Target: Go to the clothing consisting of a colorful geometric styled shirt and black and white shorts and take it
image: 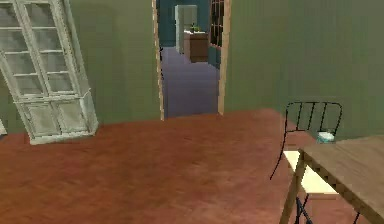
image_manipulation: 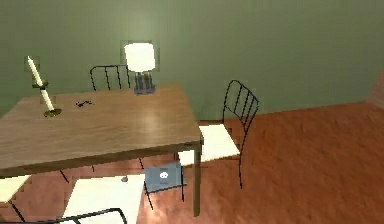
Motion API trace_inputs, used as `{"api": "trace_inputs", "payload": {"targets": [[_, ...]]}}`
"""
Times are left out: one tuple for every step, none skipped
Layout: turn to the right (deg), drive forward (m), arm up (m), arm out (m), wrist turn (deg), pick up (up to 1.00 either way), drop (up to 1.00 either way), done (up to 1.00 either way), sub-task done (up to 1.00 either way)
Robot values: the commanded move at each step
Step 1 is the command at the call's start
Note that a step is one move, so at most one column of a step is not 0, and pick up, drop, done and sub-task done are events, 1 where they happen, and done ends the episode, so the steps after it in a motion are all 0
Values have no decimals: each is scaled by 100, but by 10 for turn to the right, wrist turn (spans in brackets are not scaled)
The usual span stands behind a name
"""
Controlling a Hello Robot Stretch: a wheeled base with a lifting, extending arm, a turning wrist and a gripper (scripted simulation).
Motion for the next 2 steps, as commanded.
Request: {"api": "trace_inputs", "payload": {"targets": [[-450, 0, 0, 0, 0, 0, 0, 0, 0], [-30, 0, 0, 0, 0, 0, 0, 0, 0]]}}
